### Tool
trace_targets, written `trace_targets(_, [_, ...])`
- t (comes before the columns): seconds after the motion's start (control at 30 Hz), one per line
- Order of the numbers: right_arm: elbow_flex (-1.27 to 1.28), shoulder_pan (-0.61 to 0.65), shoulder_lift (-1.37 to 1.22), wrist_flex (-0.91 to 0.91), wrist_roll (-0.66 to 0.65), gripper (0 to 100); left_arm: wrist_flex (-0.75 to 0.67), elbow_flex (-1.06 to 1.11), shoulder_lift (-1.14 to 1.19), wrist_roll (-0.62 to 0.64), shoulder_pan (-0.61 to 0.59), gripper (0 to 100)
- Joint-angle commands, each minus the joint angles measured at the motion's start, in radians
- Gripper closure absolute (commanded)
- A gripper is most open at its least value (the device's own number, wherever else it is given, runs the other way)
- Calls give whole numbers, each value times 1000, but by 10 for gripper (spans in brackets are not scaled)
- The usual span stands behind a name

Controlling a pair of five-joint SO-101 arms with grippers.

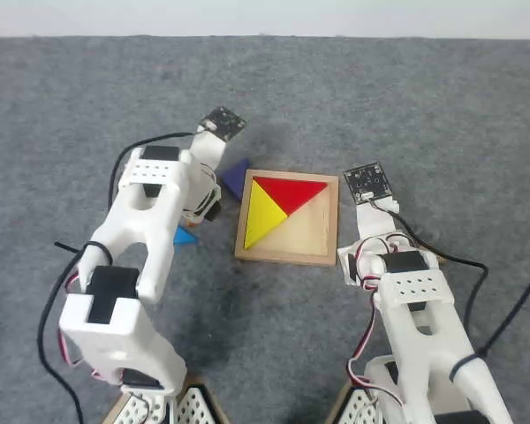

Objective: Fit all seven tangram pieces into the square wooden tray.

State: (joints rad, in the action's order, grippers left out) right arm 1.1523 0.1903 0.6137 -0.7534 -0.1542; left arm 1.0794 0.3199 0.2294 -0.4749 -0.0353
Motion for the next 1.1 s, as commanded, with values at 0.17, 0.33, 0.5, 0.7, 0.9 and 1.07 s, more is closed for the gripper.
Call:
trace_targets(0.17, [-8,-15,22,19,11,991,-2,-130,147,15,-41,838])
trace_targets(0.33, [-8,-15,22,19,11,991,115,-255,244,8,-69,838])
trace_targets(0.5, [-8,-15,22,19,11,991,103,-257,239,9,-69,840])
trace_targets(0.7, [-8,-15,22,19,11,991,92,-274,241,11,-81,867])
trace_targets(0.9, [-8,-15,22,19,11,991,100,-291,239,8,-71,988])
trace_targets(1.07, [-8,-15,22,19,11,991,187,-318,176,-25,-66,989])
